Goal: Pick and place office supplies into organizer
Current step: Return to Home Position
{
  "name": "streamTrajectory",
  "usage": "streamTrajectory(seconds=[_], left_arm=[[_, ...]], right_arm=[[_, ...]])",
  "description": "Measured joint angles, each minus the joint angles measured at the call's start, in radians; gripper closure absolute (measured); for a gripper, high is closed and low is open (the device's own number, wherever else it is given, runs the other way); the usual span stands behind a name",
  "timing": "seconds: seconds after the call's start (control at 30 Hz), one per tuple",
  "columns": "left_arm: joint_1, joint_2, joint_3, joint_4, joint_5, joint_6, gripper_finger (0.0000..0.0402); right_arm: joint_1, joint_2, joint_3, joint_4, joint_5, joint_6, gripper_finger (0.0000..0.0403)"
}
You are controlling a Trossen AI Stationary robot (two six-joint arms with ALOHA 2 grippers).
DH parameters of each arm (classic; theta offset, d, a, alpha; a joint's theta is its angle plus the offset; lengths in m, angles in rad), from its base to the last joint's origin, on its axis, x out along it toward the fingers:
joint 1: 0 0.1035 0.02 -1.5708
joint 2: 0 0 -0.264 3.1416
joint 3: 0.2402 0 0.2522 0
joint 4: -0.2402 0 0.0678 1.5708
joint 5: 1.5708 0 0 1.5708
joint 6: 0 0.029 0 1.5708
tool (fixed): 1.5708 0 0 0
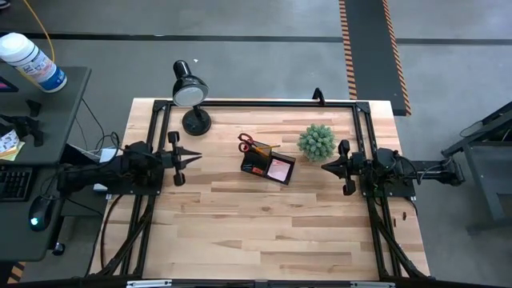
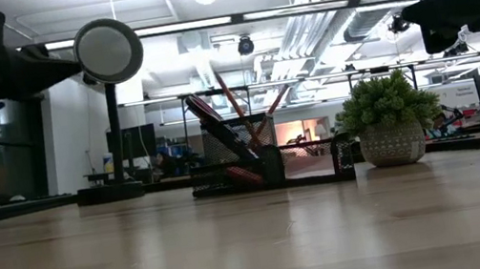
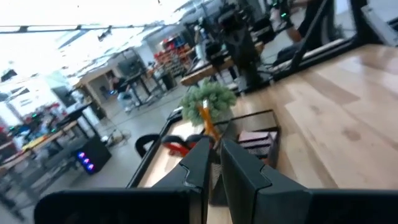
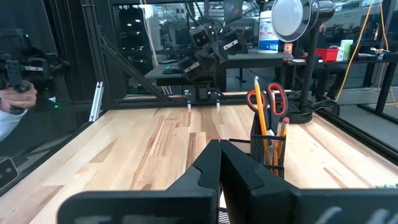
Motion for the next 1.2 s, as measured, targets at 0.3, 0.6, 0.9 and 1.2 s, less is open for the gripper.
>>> streamTrajectory(seconds=[0.3,0.6,0.9,1.2], left_arm=[[0.0,0.0,0.004,-0.023,-0.041,-0.007,0.0373],[0.0,0.0,0.004,-0.025,-0.041,-0.002,0.0373],[0.0,0.0,0.004,-0.025,-0.041,0.0,0.0373],[0.0,0.0,0.004,-0.023,-0.075,0.214,0.0373]], right_arm=[[0.0,0.0,0.0,0.0,0.0,0.0,0.0402],[0.0,0.0,0.0,0.0,0.0,0.0,0.0399],[0.0,0.0,0.0,0.0,0.0,0.0,0.0396],[0.0,0.0,0.0,0.0,0.0,0.0,0.0402]])
